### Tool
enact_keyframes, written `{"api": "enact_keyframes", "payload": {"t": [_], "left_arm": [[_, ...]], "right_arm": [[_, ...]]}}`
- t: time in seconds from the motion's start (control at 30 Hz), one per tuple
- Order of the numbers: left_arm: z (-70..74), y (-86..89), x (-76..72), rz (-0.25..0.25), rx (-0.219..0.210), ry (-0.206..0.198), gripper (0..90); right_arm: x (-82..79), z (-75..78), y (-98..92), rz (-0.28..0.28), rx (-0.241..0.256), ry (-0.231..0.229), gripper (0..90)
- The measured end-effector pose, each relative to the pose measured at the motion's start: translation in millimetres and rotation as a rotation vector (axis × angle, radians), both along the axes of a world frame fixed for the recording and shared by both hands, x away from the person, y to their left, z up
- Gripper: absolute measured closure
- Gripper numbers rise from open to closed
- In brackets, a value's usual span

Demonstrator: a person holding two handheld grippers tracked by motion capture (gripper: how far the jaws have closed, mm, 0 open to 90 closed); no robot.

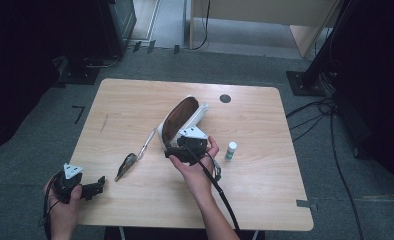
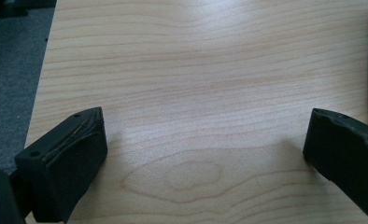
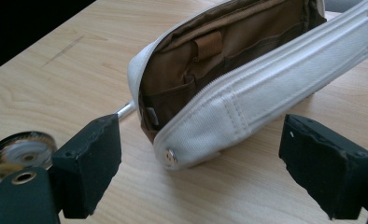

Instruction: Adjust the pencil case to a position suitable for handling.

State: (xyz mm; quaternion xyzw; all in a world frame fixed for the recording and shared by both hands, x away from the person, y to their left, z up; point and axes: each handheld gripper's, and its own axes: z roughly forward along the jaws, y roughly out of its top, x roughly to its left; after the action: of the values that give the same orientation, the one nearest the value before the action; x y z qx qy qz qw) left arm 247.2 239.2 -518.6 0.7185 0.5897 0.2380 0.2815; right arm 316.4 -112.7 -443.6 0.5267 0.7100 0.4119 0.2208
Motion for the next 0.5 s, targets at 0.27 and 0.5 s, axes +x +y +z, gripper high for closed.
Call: {"api": "enact_keyframes", "payload": {"t": [0.27, 0.5], "left_arm": [[0.0, -0.1, 0.0, 0.0, -0.001, 0.0, 0.0], [0.0, 0.0, 0.0, 0.0, -0.001, 0.0, 0.0]], "right_arm": [[15.2, -4.0, 14.9, -0.098, 0.032, 0.002, 9.1], [24.3, -9.6, 26.8, -0.19, 0.002, -0.001, 14.1]]}}
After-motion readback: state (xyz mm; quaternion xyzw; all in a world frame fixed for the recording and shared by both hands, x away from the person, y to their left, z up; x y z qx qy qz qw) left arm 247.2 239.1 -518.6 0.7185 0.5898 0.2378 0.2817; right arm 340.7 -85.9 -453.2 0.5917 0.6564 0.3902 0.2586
